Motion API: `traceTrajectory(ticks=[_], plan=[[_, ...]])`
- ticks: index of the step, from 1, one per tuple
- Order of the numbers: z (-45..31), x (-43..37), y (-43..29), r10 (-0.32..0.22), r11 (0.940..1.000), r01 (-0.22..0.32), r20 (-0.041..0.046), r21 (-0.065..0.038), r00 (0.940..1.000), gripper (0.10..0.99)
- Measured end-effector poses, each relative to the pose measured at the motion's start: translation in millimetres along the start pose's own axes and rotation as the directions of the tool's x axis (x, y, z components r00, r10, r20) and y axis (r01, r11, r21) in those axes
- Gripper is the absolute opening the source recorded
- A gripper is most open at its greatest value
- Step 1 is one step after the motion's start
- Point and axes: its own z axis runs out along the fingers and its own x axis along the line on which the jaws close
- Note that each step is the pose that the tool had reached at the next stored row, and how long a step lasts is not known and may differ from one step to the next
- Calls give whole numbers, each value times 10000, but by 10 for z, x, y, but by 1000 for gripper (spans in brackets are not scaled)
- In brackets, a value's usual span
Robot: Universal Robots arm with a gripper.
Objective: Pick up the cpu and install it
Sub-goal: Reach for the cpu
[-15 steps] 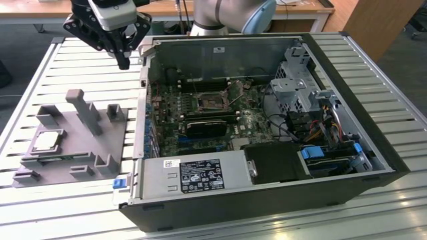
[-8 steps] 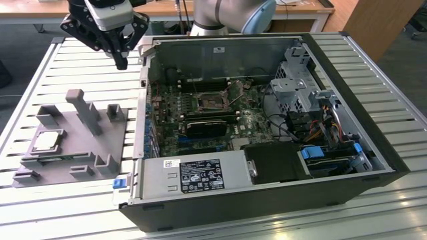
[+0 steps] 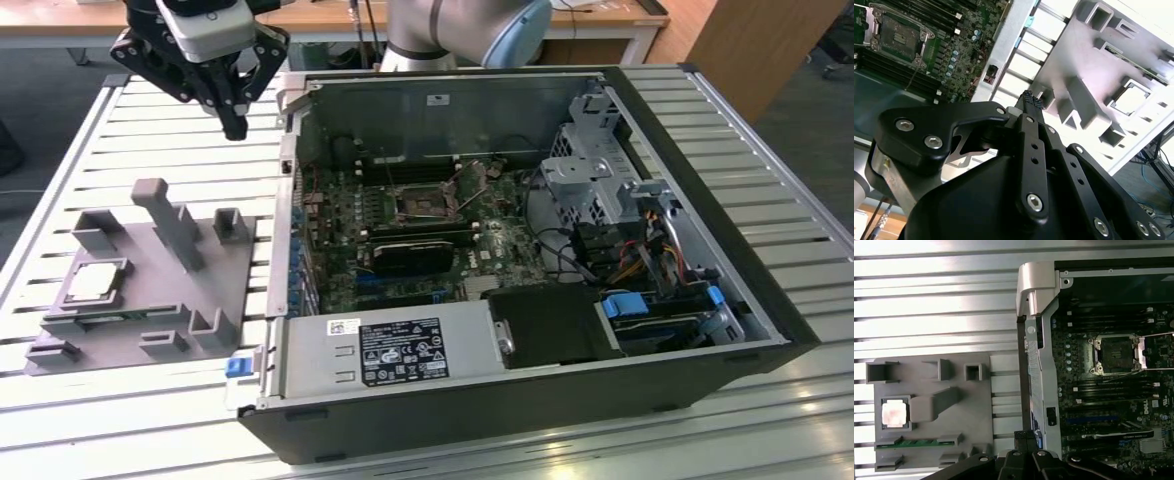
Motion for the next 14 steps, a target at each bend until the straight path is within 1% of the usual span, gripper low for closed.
traceTrajectory(ticks=[14], plan=[[1,106,-8,-1,10000,1,0,0,10000,106]])
